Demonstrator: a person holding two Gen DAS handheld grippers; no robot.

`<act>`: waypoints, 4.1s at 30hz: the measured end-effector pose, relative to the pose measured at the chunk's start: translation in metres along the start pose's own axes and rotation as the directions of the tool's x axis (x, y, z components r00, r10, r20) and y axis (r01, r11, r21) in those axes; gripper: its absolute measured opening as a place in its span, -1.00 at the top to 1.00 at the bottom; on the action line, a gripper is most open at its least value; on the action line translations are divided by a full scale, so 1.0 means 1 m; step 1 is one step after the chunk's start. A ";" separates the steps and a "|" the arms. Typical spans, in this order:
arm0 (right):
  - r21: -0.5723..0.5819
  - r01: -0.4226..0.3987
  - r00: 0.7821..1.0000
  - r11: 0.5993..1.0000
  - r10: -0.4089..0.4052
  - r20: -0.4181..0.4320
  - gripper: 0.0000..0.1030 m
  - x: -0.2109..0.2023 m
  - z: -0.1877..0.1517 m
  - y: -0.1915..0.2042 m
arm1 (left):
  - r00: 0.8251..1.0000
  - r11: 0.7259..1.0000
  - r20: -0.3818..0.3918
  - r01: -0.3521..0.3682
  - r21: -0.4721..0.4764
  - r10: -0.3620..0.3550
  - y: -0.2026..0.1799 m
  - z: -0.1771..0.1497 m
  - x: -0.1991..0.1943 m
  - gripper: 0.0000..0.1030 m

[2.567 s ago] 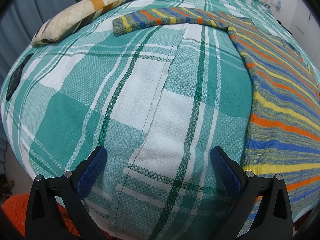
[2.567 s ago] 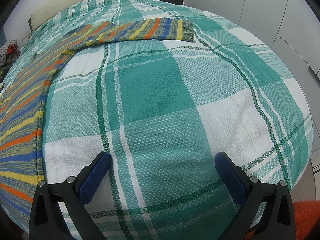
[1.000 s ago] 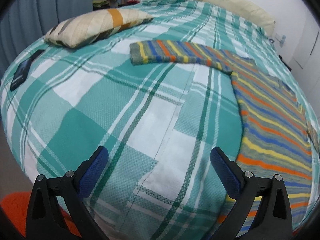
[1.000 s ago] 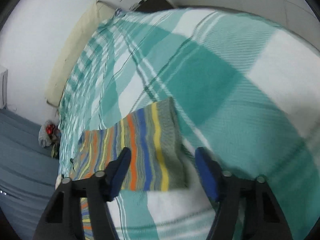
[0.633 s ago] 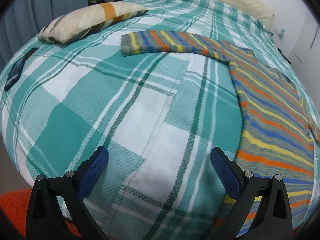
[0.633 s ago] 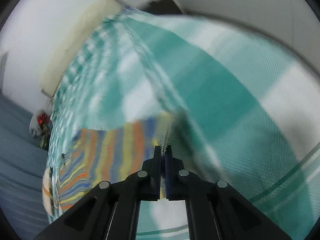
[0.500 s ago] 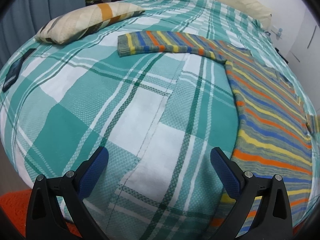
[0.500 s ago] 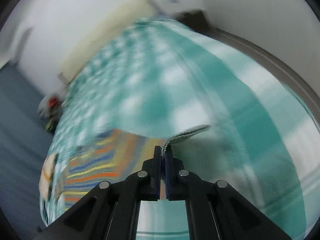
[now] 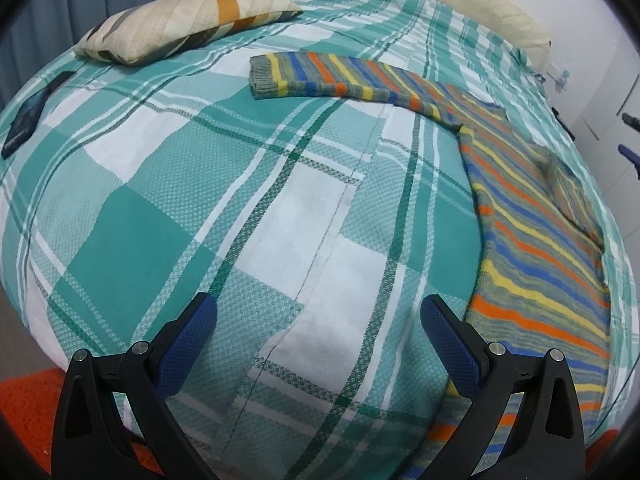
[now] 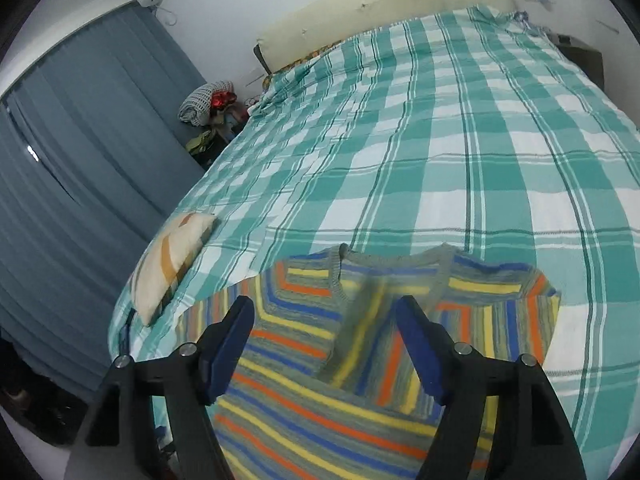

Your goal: Fold small clothes

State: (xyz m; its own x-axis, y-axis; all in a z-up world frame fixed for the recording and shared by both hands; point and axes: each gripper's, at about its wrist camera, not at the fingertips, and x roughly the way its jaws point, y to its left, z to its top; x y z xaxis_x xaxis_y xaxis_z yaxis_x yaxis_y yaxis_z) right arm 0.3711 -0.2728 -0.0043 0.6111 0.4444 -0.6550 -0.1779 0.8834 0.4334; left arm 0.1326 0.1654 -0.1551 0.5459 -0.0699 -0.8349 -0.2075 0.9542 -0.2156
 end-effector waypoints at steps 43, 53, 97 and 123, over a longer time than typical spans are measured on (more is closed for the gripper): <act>0.157 0.691 0.720 0.705 -0.692 -0.061 -0.66 -0.140 -0.292 -0.168 | 0.995 0.985 -0.017 -0.099 0.142 0.103 -0.025 -0.015 0.015 -0.99; 0.137 0.730 0.679 0.669 -0.734 -0.031 -0.90 -0.127 -0.301 -0.167 | 0.993 0.980 -0.015 -0.114 0.161 0.118 -0.027 -0.018 0.019 -0.99; 0.139 0.741 0.665 0.657 -0.746 -0.022 -0.96 -0.127 -0.307 -0.165 | 0.992 0.974 -0.019 -0.122 0.189 0.127 -0.030 -0.020 0.023 -0.99; 0.140 0.741 0.665 0.656 -0.746 -0.023 -0.97 -0.127 -0.307 -0.165 | 0.991 0.973 -0.019 -0.125 0.195 0.131 -0.030 -0.020 0.023 -0.99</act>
State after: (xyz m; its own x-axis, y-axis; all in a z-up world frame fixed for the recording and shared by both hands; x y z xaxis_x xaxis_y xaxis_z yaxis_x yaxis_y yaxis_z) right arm 0.0858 -0.4291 -0.1828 0.5214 -0.3602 -0.7736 0.4444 0.8885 -0.1142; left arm 0.1350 0.1289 -0.1783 0.4981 0.0501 -0.8656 -0.1119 0.9937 -0.0069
